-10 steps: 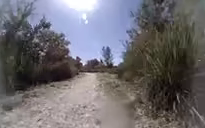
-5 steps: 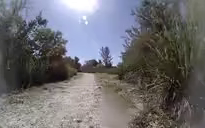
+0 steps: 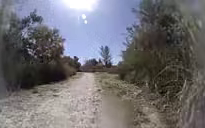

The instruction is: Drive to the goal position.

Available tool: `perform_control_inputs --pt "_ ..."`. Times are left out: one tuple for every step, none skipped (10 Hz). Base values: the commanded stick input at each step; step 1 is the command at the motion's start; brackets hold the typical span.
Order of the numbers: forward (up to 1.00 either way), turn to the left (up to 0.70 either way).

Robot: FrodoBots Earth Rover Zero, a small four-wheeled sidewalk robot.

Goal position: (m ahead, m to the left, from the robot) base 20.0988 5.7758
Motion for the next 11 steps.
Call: perform_control_inputs --pt "0.85 0.00" --pt "0.85 0.00" --pt "0.85 0.00" --pt "0.85 0.00" --pt "0.85 0.00" --pt "0.85 0.00" --pt "0.85 0.00" --pt "0.85 0.00" --pt "0.85 0.00" --pt "0.85 0.00" --pt "0.85 0.00"
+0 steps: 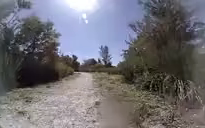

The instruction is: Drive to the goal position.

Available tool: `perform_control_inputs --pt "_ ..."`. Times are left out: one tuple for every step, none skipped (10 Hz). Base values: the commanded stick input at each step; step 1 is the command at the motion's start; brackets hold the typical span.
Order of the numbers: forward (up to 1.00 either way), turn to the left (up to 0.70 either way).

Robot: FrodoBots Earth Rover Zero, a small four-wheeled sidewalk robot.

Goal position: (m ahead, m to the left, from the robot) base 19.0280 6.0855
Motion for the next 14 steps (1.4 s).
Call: perform_control_inputs --pt "0.85 0.00" --pt "0.85 0.00" --pt "0.85 0.00" --pt "0.85 0.00" --pt "0.85 0.00" --pt "0.85 0.00" --pt "0.85 0.00" --pt "0.85 0.00" --pt "0.85 0.07" --pt "0.85 0.22" --pt "0.85 0.27" --pt "0.85 0.00" --pt "0.85 0.00" --pt "0.85 0.13"
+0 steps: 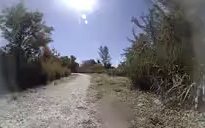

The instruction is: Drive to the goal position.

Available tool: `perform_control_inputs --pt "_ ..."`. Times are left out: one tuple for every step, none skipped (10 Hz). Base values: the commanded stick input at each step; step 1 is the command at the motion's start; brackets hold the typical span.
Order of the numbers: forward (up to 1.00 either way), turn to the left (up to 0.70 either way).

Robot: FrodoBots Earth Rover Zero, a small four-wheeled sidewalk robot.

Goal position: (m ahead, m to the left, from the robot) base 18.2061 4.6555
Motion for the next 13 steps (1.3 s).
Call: perform_control_inputs --pt "0.85 0.25" --pt "0.85 0.26" --pt "0.85 0.00" --pt "0.85 0.00" --pt "0.85 0.00" --pt "0.85 0.00" --pt "0.85 0.00" --pt "0.85 0.00" --pt "0.85 0.00" --pt "0.85 0.00" --pt "0.85 0.00" --pt "0.85 0.00" --pt "0.85 0.00"
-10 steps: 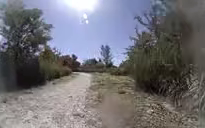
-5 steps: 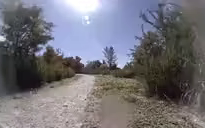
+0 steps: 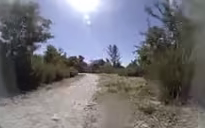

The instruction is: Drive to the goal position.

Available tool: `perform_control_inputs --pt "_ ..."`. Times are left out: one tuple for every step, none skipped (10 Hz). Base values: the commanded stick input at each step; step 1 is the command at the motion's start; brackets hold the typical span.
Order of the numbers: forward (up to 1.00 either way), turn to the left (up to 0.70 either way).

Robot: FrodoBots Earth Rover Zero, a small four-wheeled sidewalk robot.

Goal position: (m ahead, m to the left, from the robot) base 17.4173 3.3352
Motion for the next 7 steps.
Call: perform_control_inputs --pt "0.85 0.00" --pt "0.85 0.00" --pt "0.85 0.00" --pt "0.85 0.00" --pt "0.85 0.00" --pt "0.85 0.00" --pt "0.85 0.00"
